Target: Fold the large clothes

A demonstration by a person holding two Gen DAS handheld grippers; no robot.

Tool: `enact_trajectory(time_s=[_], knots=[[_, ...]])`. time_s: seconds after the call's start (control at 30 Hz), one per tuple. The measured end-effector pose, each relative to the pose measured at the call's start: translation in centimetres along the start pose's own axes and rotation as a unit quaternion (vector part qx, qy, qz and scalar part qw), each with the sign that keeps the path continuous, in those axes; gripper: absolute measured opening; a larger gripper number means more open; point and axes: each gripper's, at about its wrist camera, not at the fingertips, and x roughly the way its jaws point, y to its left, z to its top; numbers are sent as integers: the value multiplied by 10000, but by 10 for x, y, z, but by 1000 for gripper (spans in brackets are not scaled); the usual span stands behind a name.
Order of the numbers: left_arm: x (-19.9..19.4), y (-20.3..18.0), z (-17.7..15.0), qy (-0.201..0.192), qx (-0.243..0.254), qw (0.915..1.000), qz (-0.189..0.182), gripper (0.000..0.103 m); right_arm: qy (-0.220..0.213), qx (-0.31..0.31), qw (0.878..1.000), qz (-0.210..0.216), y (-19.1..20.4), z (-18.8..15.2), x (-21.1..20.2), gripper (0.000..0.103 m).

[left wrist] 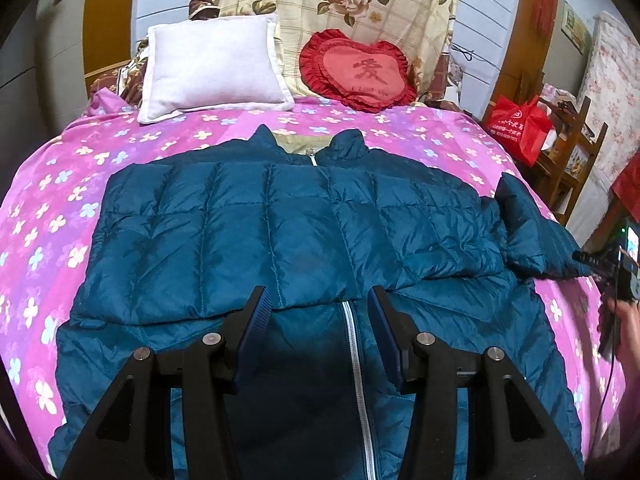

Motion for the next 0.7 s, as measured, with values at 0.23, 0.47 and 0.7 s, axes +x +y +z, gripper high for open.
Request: enact_trajectory(time_s=[0.23, 0.47, 0.7], knots=[[10, 2, -5, 181, -14, 9998, -100, 32, 70, 363, 9984, -439, -43, 28, 43, 88], [17, -1, -8, 273, -6, 9995, -133, 32, 403, 729, 9955, -457, -76, 38, 83, 91], [21, -6, -12, 356, 74, 9992, -173, 32, 398, 666, 9967, -223, -75, 32, 88, 76]])
